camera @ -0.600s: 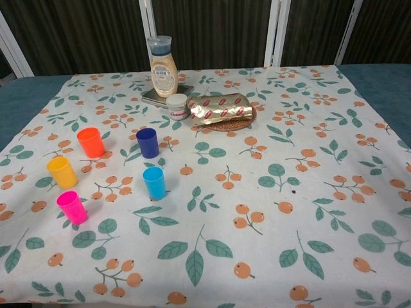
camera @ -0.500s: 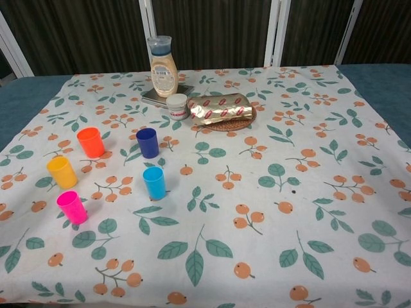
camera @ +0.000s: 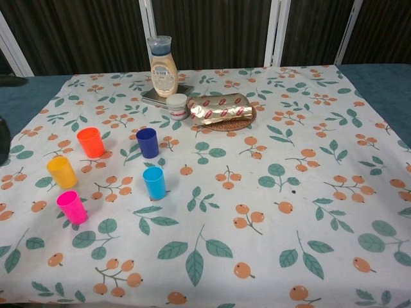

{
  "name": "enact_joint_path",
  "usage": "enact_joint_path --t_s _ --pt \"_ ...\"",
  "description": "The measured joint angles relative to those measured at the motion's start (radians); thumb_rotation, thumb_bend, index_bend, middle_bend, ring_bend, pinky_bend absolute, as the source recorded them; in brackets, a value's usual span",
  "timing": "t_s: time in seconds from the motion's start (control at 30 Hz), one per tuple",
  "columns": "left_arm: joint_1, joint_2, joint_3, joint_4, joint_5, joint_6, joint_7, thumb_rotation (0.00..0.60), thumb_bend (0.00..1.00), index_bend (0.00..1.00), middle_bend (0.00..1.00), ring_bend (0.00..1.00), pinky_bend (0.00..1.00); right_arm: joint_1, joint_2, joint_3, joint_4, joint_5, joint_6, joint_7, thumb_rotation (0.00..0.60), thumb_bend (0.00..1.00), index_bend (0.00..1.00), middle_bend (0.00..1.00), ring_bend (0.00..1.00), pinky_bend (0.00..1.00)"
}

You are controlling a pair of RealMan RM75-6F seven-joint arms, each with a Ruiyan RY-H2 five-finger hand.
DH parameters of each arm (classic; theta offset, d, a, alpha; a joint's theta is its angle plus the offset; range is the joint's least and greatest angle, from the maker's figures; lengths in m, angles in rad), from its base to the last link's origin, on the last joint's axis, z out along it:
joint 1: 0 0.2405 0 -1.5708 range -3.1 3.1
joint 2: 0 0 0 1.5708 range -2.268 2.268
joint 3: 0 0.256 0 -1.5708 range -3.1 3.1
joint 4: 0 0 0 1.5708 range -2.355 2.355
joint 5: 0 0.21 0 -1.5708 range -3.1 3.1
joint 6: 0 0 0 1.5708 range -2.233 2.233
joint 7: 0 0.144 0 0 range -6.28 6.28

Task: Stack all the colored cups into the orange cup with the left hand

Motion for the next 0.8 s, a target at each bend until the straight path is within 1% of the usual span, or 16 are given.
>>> enact_joint_path --t_s 0.07,0.13,0.17,0.3,0.37,0.47,0.6,0.8 --pt "-0.053 -0.039 -0.048 -0.025 -0.082 -0.102 0.092 0.600 0.40 0.13 1.00 1.00 1.00 0.002 -0.001 0.003 -0.001 0.008 -0.006 -0.002 0.600 0.19 0.00 0.00 0.00 0.00" --pt "-0.100 -0.080 -0.091 -0.038 -0.166 -0.171 0.185 0.600 0.40 0.14 1.00 1.00 1.00 0.006 0.000 0.006 -0.002 0.017 -0.014 -0.003 0.600 0.19 0.00 0.00 0.00 0.00" --pt "-0.132 -0.111 -0.120 -0.042 -0.227 -0.204 0.248 0.600 0.40 0.15 1.00 1.00 1.00 0.007 0.001 0.007 -0.003 0.021 -0.017 -0.002 0.600 0.19 0.00 0.00 0.00 0.00" --pt "-0.235 -0.219 -0.207 -0.035 -0.422 -0.274 0.436 0.600 0.40 0.18 1.00 1.00 1.00 0.011 0.008 0.013 -0.005 0.036 -0.023 0.009 0.600 0.19 0.00 0.00 0.00 0.00" --pt "-0.289 -0.274 -0.247 -0.018 -0.510 -0.299 0.510 0.600 0.40 0.18 1.00 1.00 1.00 0.011 0.012 0.015 -0.007 0.039 -0.024 0.015 0.600 0.19 0.00 0.00 0.00 0.00" --pt "-0.352 -0.334 -0.291 0.024 -0.608 -0.321 0.579 0.600 0.39 0.20 1.00 1.00 1.00 0.010 0.018 0.016 -0.007 0.041 -0.021 0.026 0.600 0.19 0.00 0.00 0.00 0.00" --pt "-0.405 -0.381 -0.320 0.085 -0.689 -0.332 0.624 0.600 0.39 0.22 1.00 1.00 1.00 0.008 0.024 0.016 -0.007 0.039 -0.016 0.038 0.600 0.19 0.00 0.00 0.00 0.00" --pt "-0.451 -0.427 -0.326 0.171 -0.755 -0.334 0.652 0.600 0.38 0.23 1.00 1.00 1.00 0.007 0.028 0.013 -0.007 0.033 -0.011 0.046 0.600 0.18 0.00 0.00 0.00 0.00"
